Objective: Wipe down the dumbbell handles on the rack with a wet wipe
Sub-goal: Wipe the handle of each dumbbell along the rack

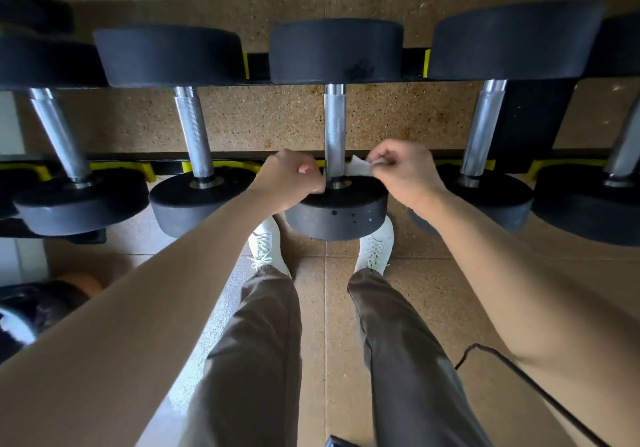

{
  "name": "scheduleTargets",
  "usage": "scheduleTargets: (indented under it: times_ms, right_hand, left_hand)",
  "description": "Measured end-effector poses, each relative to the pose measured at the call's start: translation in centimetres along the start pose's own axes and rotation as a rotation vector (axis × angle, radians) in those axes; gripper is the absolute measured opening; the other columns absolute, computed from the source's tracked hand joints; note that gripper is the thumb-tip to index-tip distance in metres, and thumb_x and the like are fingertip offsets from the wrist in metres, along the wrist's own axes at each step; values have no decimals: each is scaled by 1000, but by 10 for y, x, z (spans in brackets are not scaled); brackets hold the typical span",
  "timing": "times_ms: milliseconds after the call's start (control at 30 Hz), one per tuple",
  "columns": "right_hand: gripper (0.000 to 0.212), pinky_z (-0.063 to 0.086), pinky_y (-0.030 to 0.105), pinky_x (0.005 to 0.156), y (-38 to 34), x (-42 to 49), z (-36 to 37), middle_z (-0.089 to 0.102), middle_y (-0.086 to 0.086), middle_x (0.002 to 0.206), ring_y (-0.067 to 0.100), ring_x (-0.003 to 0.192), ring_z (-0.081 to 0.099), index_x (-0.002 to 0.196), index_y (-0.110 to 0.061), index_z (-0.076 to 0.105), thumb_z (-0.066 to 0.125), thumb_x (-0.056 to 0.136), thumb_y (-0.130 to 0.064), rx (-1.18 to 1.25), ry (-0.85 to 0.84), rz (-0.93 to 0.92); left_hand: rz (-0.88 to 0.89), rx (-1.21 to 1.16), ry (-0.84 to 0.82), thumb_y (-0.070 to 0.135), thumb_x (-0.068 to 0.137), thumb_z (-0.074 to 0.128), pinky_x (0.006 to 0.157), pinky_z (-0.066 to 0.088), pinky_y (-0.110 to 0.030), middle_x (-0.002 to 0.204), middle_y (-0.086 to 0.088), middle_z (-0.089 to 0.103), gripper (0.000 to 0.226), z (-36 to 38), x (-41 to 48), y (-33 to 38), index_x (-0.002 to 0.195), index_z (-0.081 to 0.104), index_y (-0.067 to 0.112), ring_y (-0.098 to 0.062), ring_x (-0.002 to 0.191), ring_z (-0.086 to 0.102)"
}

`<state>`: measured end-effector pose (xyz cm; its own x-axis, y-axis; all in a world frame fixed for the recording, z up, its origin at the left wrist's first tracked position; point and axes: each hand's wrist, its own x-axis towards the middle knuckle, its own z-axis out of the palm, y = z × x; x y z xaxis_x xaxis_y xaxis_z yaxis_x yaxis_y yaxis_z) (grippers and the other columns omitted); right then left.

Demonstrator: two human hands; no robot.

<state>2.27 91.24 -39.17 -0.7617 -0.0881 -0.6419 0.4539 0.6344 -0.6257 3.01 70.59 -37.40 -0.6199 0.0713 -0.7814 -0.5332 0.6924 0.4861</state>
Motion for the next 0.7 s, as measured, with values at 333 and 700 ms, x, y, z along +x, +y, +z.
scheduleTargets:
  times_ms: [333,700]
  right_hand:
    - [14,59,31,76,0,12,6,72,5,93,15,79,71,89,-16,69,66,90,-3,389,276,195]
    - [34,61,30,76,-68,-27,40,72,-3,110,9,88,72,116,-23,67,75,85,-11,395,52,-100]
  left_hand:
    - [-77,-572,257,9,87,56,78,54,-42,83,-8,60,10,-17,3,4,81,64,9,-26,83,56]
    - [186,-834,26,13,71,55,74,54,-28,86,-14,61,10,-44,-24,20,69,65,11,-23,85,62]
